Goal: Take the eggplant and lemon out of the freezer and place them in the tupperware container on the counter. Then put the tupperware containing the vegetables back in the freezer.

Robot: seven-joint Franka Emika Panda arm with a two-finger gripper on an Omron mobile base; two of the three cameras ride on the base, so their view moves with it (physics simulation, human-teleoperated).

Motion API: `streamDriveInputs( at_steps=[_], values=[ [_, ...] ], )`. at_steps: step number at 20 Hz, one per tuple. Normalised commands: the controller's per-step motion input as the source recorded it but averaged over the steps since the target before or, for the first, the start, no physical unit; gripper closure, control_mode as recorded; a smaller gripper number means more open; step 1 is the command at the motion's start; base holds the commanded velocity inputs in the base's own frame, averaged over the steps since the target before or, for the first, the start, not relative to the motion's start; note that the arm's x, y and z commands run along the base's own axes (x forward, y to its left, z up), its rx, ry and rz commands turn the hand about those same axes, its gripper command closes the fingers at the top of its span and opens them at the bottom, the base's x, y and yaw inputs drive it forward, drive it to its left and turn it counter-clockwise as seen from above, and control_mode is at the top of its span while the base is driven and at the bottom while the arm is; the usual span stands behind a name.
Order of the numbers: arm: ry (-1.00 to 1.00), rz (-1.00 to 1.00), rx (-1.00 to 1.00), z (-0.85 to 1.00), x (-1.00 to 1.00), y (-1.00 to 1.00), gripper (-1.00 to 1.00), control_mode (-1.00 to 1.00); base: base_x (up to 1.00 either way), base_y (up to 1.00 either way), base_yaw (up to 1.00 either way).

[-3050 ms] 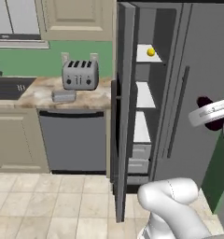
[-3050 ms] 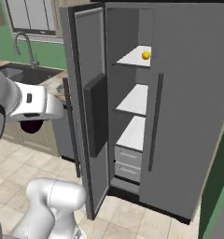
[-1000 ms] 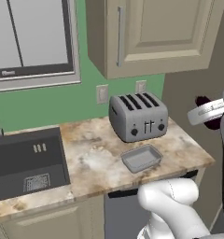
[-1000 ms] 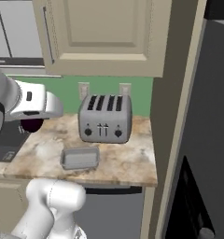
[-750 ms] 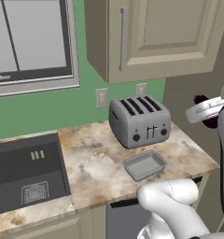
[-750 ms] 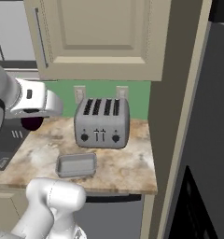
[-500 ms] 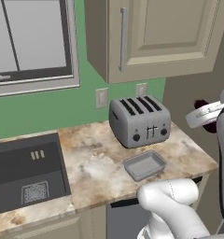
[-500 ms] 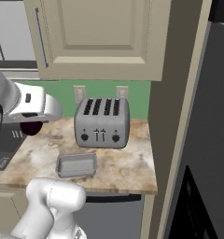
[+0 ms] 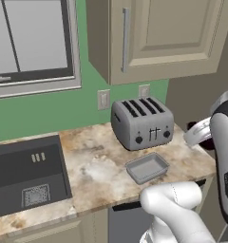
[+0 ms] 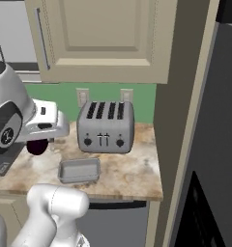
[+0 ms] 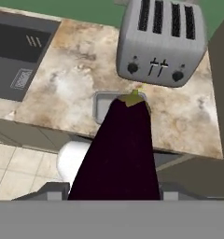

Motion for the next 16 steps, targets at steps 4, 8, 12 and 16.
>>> streamDriveInputs(
  at_steps=[4,8,12,16],
  values=[
    [0.26,0.33,0.0,-0.49,0.32,0.0,1.0,-1.0,0.0,0.0,0.0],
    [0.21,0.3,0.0,-0.53,0.45,0.04,1.0,-1.0,0.0,0.0,0.0],
    [0.14,0.16,-0.02,-0.48,0.57,0.21,1.0,-1.0,0.0,0.0,0.0],
    [0.09,0.08,-0.04,-0.47,0.54,0.24,1.0,-1.0,0.0,0.0,0.0]
  ],
)
